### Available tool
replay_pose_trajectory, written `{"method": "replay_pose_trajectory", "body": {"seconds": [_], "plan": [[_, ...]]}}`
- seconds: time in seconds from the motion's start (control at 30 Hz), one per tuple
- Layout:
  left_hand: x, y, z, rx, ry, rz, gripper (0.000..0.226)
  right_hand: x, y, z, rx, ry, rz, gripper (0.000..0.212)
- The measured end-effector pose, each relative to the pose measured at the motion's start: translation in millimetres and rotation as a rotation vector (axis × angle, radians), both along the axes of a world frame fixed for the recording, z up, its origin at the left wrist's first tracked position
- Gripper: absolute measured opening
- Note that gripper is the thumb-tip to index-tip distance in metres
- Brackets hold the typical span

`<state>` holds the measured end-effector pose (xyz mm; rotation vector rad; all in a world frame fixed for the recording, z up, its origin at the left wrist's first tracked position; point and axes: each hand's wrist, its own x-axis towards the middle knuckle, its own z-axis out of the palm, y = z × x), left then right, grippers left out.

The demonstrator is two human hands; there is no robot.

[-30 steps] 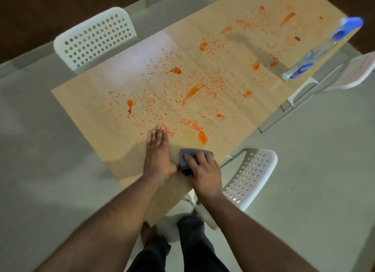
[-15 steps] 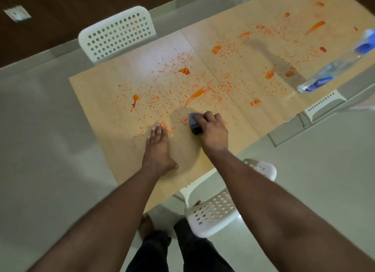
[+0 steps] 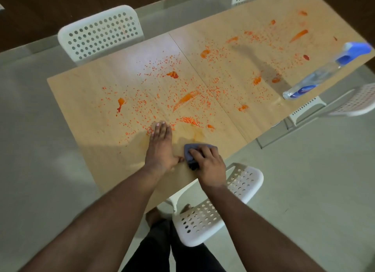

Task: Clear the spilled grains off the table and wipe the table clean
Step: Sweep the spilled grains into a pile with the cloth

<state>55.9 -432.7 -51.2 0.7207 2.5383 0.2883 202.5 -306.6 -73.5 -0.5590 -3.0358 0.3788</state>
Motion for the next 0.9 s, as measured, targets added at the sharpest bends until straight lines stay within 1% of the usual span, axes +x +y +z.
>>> {"method": "replay_pose_trajectory", "body": {"seconds": [0.07, 0.23, 0.33, 0.4, 0.5, 0.6, 0.67, 0.77, 0.9], "plan": [[-3, 0, -5, 0.004, -0.016, 0.002, 0.137, -20, 16, -2, -0.001, 0.003, -0.022, 0.046], [-2, 5, -6, 0.023, -0.036, 0.031, 0.142, -80, 53, 8, -0.002, 0.014, -0.110, 0.042], [-1, 13, -4, 0.044, -0.060, 0.050, 0.144, -96, 67, 18, -0.034, 0.001, -0.102, 0.045], [-1, 22, -1, 0.058, -0.062, 0.094, 0.146, -85, 68, 26, -0.020, 0.038, -0.073, 0.049], [-1, 34, 1, 0.054, -0.023, 0.155, 0.147, -37, 66, 29, 0.016, 0.079, 0.045, 0.052], [-1, 46, 2, 0.017, -0.017, 0.170, 0.150, 11, 77, 15, 0.002, 0.023, 0.135, 0.052], [1, 58, 1, -0.008, 0.005, 0.188, 0.153, 16, 96, 5, -0.012, -0.004, 0.181, 0.050], [1, 69, -1, -0.037, 0.001, 0.248, 0.158, -20, 121, 0, -0.022, -0.024, 0.233, 0.047], [-2, 74, -2, -0.074, -0.024, 0.286, 0.162, -95, 150, 3, -0.011, -0.034, 0.263, 0.039]]}}
